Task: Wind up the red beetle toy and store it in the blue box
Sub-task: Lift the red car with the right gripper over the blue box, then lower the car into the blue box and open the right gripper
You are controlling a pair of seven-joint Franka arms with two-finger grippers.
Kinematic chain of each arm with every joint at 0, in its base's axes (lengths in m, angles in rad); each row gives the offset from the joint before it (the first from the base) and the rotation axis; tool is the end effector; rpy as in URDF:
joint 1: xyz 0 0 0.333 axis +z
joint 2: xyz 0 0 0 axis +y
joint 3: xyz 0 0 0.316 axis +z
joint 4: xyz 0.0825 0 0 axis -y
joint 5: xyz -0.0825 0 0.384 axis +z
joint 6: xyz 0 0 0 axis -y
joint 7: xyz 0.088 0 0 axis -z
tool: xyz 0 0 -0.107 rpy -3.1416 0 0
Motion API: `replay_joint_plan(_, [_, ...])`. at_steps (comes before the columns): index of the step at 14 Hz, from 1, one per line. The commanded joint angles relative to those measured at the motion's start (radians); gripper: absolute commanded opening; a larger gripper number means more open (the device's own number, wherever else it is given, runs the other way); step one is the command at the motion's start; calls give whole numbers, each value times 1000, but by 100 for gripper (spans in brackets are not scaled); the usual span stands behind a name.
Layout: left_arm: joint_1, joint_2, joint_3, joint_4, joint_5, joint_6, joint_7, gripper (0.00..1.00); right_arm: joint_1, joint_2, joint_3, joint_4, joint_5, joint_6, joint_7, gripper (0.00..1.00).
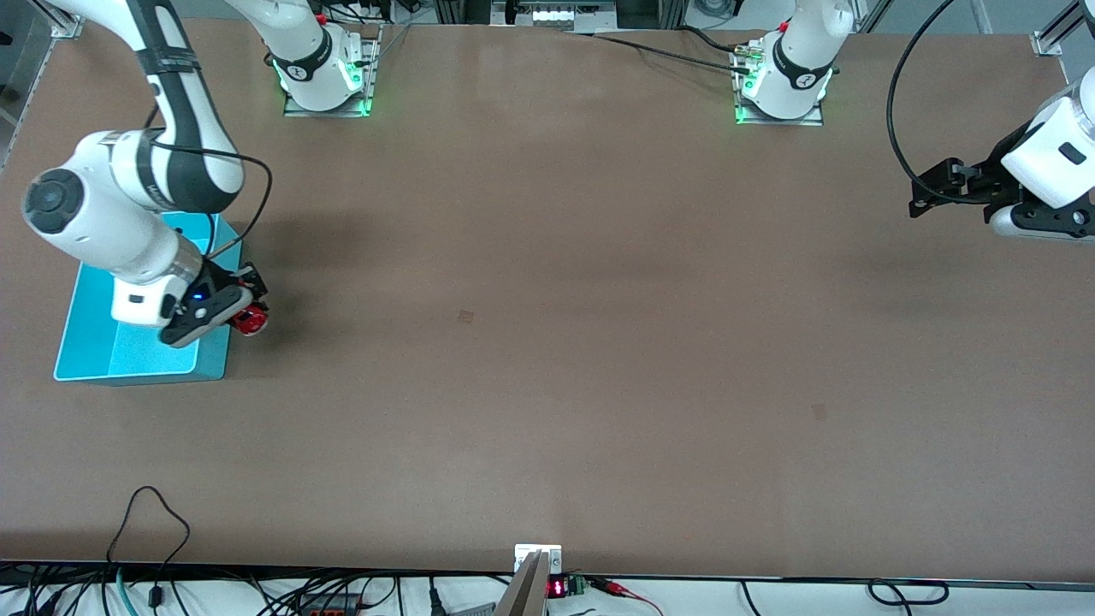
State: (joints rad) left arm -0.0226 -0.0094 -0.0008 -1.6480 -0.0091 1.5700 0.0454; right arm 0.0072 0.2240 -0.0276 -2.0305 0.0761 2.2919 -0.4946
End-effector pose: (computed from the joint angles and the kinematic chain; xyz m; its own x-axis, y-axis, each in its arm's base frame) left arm 0.5485 -0.0138 0.5933 0.9953 -0.0687 -0.0681 -0.0680 -0.9976 0.0122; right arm 0.5923 -0.0099 0.3406 0.9096 0.4116 0.0570 0.4137 -0.9100 -0.0293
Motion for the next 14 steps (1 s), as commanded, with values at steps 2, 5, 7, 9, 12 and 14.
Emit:
replay_joint_plan(2, [1, -11, -7, 8, -11, -8, 19, 100, -130, 8, 5, 29, 14, -25, 234, 18])
replay_joint_plan(5, [1, -11, -7, 8, -11, -8, 19, 100, -211, 26, 3, 27, -15, -19, 228, 18])
replay_joint_plan(7, [1, -11, -7, 8, -11, -10, 19, 100, -260, 50, 3, 27, -76, -8, 234, 18])
replay_joint_plan(9, [1, -11, -7, 8, -11, -11, 19, 100, -297, 87, 3, 23, -82, 26, 222, 20])
replay_joint_plan(12, [0, -11, -7, 10, -11, -13, 19, 100, -322, 173, 3, 21, -120, 95, 218, 20])
replay_joint_plan(14, [0, -12, -10, 10, -11, -19, 21, 100, -320, 218, 3, 19, -122, 127, 223, 20])
